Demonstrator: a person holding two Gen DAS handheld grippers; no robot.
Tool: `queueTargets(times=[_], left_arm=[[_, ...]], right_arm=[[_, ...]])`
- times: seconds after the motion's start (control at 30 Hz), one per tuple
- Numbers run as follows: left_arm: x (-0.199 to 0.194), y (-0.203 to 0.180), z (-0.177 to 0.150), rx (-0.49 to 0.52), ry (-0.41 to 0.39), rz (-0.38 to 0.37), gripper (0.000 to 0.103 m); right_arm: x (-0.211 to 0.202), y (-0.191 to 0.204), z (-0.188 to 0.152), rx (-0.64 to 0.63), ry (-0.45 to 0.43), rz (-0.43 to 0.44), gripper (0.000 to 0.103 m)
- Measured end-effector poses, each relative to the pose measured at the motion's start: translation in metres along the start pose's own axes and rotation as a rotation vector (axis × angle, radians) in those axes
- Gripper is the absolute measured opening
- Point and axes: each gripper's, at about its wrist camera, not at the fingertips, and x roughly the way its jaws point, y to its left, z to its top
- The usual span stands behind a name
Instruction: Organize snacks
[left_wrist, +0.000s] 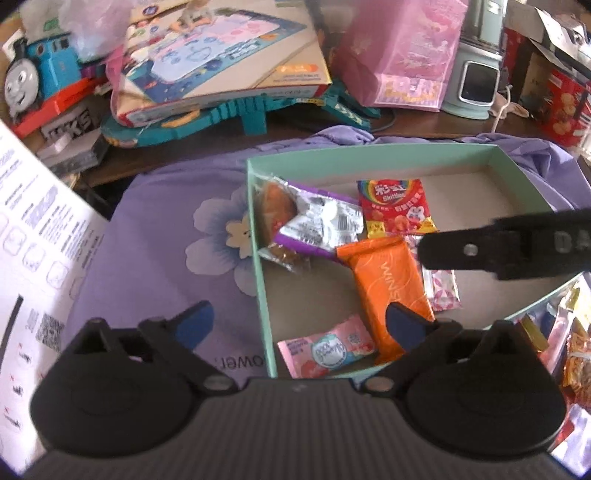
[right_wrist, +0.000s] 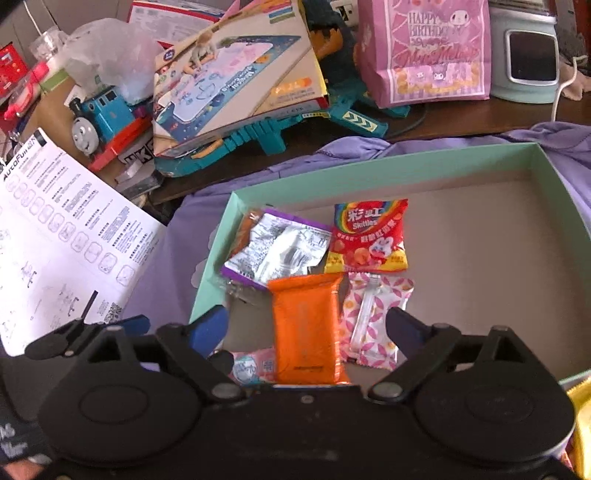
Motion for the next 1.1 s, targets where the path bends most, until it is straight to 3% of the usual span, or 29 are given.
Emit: queueTargets(times=[0.07,0.7,1.03,1.1], left_arm=[[-0.004,0.001,-0.002,-0.011,0.002,-0.006,0.102],[-0.082,-0.02,-0.037,0.011,-0.054,-0.016,0.103],[-0.092,-0.033,-0.084,0.022,-0.002,-0.03,0.103],[-0.088,-0.036,-0.095,0.033,0.02,-0.036,0.103]], right_arm=[[-0.006,-0.002,-0.004,-0.002,-0.007,-0.005,0.102],[-0.09,0.008,-0.046,-0.078,-0.073,-0.04,0.103],[-0.109,0.004,-0.095,-0.101,-0.071,-0.126,0.103],[-0.107,0.004,-0.104,-0.103,-0.052,-0.13,0.098]])
